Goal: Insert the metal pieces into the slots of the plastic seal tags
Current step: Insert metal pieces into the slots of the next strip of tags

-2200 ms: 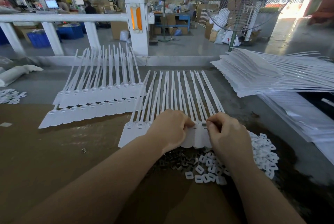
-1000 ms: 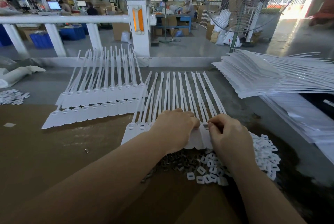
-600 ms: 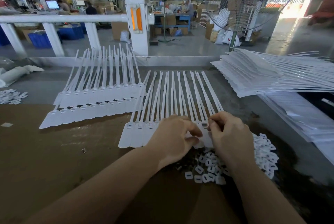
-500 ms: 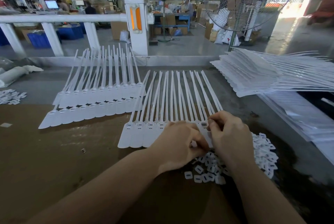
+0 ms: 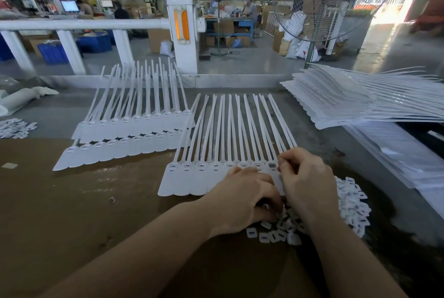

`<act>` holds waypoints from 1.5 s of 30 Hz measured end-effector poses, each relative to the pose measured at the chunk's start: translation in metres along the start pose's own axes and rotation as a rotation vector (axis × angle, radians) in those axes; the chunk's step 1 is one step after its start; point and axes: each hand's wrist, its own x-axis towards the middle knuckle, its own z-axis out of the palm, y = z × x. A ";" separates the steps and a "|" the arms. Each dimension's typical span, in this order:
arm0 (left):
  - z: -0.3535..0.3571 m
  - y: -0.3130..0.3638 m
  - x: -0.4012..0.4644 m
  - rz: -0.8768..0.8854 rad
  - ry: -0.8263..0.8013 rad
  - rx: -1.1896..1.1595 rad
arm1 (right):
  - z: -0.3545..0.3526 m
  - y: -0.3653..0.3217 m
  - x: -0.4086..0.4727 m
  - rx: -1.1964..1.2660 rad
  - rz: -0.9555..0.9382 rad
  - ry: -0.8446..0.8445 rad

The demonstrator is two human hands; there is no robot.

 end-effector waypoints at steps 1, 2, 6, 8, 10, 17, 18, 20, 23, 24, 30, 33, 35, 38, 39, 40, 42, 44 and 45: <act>0.001 0.000 0.000 -0.002 0.003 -0.011 | -0.001 0.000 0.000 0.000 0.007 0.007; 0.001 0.000 0.000 -0.004 0.008 -0.027 | -0.001 0.000 0.000 -0.001 0.014 0.018; 0.001 0.000 -0.001 -0.028 0.013 -0.097 | -0.003 -0.001 -0.002 -0.078 0.043 0.053; 0.000 0.001 -0.001 -0.046 0.024 -0.135 | -0.003 -0.002 -0.002 -0.107 0.058 0.046; -0.002 0.001 -0.003 -0.079 0.081 -0.209 | -0.003 -0.003 -0.002 -0.113 0.060 0.023; -0.019 -0.014 0.004 -0.331 0.380 -0.543 | -0.002 -0.002 -0.002 -0.142 0.048 -0.001; -0.021 -0.016 0.007 -0.356 0.389 -0.551 | -0.002 -0.001 -0.001 -0.151 0.048 -0.010; -0.023 -0.020 0.012 -0.402 0.388 -0.566 | -0.002 -0.001 0.000 -0.150 0.051 -0.022; -0.023 -0.022 0.022 -0.447 0.386 -0.583 | -0.002 -0.001 0.001 -0.130 0.054 -0.023; -0.023 -0.022 0.025 -0.460 0.388 -0.585 | -0.002 0.000 0.001 -0.123 0.050 -0.020; -0.018 -0.021 0.042 -0.493 0.362 -0.545 | -0.001 0.002 0.000 -0.081 0.042 0.005; -0.016 -0.021 0.046 -0.485 0.319 -0.502 | -0.001 0.002 0.001 -0.066 0.044 0.009; -0.016 -0.022 0.048 -0.476 0.297 -0.462 | -0.001 0.003 0.002 -0.055 0.049 0.008; -0.017 -0.023 0.050 -0.448 0.242 -0.388 | 0.000 0.003 0.002 -0.048 0.058 0.012; -0.017 -0.023 0.050 -0.441 0.225 -0.377 | 0.000 0.003 0.002 -0.051 0.057 0.015; -0.018 -0.022 0.050 -0.438 0.213 -0.374 | 0.000 0.003 0.002 -0.054 0.054 0.017; -0.019 -0.022 0.051 -0.437 0.200 -0.361 | 0.000 0.004 0.002 -0.055 0.051 0.018; -0.019 -0.021 0.052 -0.440 0.196 -0.336 | 0.000 0.004 0.002 -0.054 0.049 0.020; -0.019 -0.021 0.052 -0.444 0.196 -0.329 | 0.000 0.004 0.002 -0.052 0.047 0.022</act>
